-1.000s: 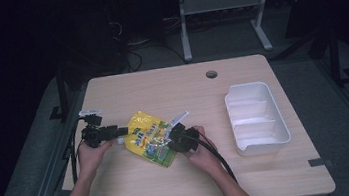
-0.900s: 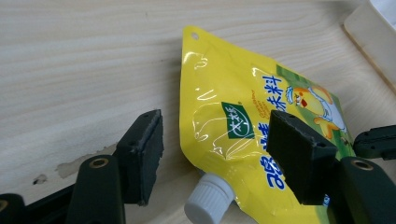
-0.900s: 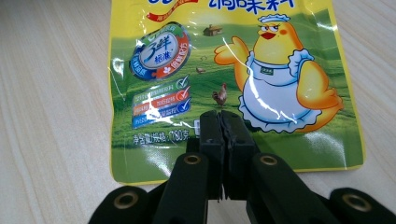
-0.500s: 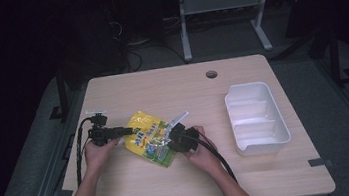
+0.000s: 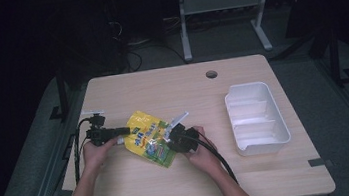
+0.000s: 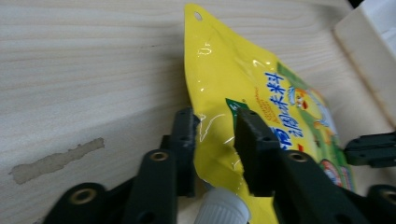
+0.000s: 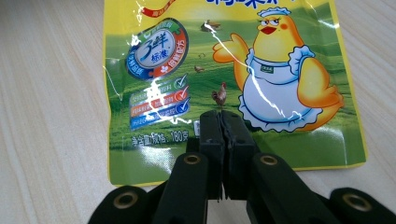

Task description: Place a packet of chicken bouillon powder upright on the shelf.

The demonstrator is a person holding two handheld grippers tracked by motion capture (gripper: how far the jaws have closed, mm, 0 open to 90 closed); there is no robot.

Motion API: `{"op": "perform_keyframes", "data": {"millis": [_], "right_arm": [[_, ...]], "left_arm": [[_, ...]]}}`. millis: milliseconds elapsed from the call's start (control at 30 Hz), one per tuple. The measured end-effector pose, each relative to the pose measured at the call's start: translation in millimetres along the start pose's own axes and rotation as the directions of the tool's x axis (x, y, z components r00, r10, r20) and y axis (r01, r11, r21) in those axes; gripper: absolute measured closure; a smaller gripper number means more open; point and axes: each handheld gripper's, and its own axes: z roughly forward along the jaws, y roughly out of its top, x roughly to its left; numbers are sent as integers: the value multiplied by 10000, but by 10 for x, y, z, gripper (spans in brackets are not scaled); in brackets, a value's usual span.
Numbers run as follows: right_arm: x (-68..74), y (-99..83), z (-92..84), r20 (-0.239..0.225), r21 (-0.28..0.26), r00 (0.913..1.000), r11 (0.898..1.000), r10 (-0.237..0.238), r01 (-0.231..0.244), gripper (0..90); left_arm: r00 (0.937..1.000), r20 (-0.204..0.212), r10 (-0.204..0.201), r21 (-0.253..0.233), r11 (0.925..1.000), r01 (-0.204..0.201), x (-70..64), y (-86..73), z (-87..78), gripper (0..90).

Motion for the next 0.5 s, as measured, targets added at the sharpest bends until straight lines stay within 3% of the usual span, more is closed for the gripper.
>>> {"op": "perform_keyframes", "data": {"millis": [100, 233, 500], "right_arm": [[-4, -12, 3, -9, -34, 10000, 10000, 6, -6, 875], [-13, -33, 2, -55, -126, 9999, 9999, 102, -102, 874], [-27, -58, -6, -153, -270, 9996, 9994, 228, -232, 861]], "left_arm": [[10000, 22, 93, -57, 9999, -93, -5, 2, -30, 774], [9993, 369, 29, -123, 9999, -24, 12, 5, -91, 847], [9965, 781, 286, -109, 9996, -279, 4, 14, -167, 900]]}}
